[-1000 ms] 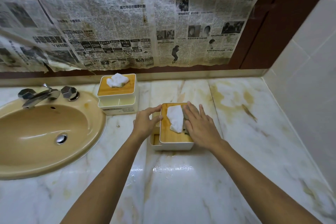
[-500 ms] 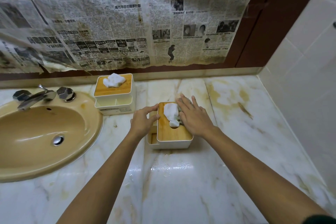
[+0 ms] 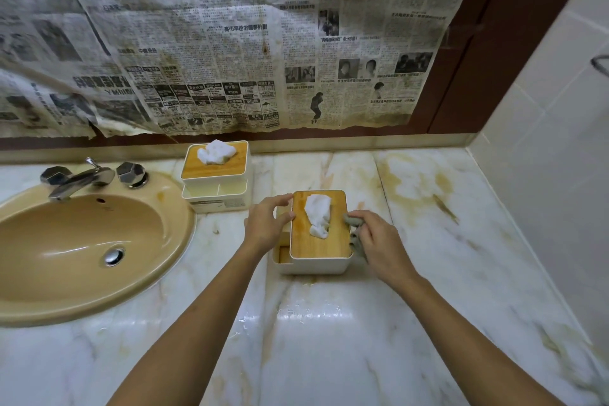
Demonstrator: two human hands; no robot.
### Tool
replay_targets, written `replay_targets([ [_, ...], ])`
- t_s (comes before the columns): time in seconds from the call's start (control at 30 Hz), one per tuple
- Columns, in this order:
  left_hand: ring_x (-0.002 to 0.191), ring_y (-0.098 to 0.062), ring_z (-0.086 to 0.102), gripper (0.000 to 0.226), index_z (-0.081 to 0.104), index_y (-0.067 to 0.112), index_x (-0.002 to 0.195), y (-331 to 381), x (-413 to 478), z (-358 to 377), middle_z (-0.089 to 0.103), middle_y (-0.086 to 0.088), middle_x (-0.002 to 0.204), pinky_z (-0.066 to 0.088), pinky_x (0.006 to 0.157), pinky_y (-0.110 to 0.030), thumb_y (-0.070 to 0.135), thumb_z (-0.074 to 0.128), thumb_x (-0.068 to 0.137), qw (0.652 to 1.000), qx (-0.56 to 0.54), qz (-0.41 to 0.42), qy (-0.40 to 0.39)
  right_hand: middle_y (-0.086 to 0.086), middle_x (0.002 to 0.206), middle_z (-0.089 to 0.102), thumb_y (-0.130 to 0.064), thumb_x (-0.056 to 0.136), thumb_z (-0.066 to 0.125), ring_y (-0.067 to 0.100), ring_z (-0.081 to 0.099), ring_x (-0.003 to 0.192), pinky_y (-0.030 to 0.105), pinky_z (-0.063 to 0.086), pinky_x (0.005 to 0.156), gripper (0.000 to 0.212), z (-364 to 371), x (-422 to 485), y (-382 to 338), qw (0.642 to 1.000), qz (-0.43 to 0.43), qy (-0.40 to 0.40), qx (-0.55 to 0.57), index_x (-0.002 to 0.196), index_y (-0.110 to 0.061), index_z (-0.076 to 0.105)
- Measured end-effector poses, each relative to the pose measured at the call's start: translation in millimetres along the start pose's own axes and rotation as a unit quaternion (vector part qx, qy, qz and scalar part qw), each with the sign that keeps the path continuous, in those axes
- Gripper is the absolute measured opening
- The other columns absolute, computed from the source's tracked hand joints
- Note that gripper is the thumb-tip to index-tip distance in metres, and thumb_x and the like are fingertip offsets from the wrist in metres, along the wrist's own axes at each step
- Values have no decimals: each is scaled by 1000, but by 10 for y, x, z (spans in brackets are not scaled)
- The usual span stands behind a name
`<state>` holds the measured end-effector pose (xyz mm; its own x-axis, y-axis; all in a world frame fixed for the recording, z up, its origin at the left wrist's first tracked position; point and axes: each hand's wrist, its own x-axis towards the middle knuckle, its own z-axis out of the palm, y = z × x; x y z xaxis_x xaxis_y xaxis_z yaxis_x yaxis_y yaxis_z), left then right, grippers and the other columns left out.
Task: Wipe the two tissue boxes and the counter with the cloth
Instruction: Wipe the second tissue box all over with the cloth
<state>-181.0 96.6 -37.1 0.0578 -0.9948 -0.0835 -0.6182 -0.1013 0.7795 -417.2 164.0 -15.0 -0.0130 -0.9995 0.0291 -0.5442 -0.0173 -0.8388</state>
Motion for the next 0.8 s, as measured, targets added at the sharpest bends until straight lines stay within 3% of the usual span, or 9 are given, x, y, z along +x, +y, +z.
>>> replay_targets([
  [0.13, 108, -18, 57, 7, 62, 39, 94, 105, -90, 32, 62, 14, 105, 48, 93, -50, 45, 64, 90, 997, 32, 16, 70, 10, 94, 71, -5, 99, 38, 25, 65, 82, 23, 51, 65, 37, -111, 144, 10, 995, 61, 31, 70, 108, -26, 67],
  [0.2, 109, -16, 53, 21, 64, 34, 87, 183, -144, 80, 60, 11, 106, 43, 92, -42, 55, 62, 88, 995, 57, 21, 77, 13, 92, 71, -6, 98, 38, 28, 66, 82, 27, 52, 65, 36, -108, 199, 10, 993, 80, 28, 88, 107, -26, 67],
  [0.27, 109, -11, 44, 31, 66, 33, 88, 288, -193, 124, 53, 13, 108, 34, 89, -35, 63, 62, 84, 993, 96, 30, 69, 9, 96, 71, -6, 98, 38, 23, 68, 86, 26, 53, 69, 36, -66, 248, 18, 993, 87, 25, 78, 111, -23, 67],
  [0.33, 107, -8, 37, 35, 66, 34, 90, 386, -220, 142, 46, 14, 109, 32, 89, -34, 67, 65, 79, 991, 117, 33, 60, 5, 101, 69, -6, 99, 37, 16, 67, 89, 15, 50, 67, 36, -16, 301, 1, 994, 83, 24, 66, 116, -20, 65],
  [0.4, 111, -11, 39, 29, 65, 35, 91, 427, -223, 147, 47, 12, 111, 34, 91, -36, 59, 71, 76, 990, 126, 32, 48, 7, 105, 68, -6, 100, 36, 14, 66, 88, 14, 52, 67, 36, 26, 374, -10, 995, 79, 23, 63, 120, -16, 64],
  [0.5, 119, -20, 42, 22, 62, 36, 92, 388, -241, 126, 46, 9, 112, 35, 94, -37, 37, 75, 75, 992, 122, 22, 22, 9, 112, 67, -9, 100, 34, 20, 67, 93, 39, 60, 79, 38, 36, 511, -32, 996, 69, 25, 55, 124, -17, 62],
  [0.63, 118, -18, 43, 37, 61, 39, 99, 275, -264, 43, 51, 10, 116, 41, 98, -42, 50, 76, 68, 999, 45, 8, -16, 6, 122, 64, -9, 102, 32, 20, 65, 98, 30, 57, 75, 38, -8, 671, -72, 997, 59, 25, 39, 129, -14, 60],
  [0.73, 116, -15, 50, 66, 57, 38, 109, 217, -293, -32, 56, 13, 114, 46, 98, -47, 71, 73, 55, 999, -39, -16, 0, 6, 128, 61, -9, 101, 31, 24, 62, 108, 42, 56, 89, 42, -11, 762, -83, 999, 53, -13, 2, 133, -17, 57],
  [0.8, 116, -16, 51, 86, 52, 37, 120, 200, -318, -84, 56, 13, 116, 47, 98, -50, 78, 75, 49, 1000, -15, -26, 3, 8, 134, 57, -11, 100, 29, 28, 58, 117, 48, 51, 97, 47, 8, 816, -61, 995, 43, -67, -54, 139, -19, 54],
])
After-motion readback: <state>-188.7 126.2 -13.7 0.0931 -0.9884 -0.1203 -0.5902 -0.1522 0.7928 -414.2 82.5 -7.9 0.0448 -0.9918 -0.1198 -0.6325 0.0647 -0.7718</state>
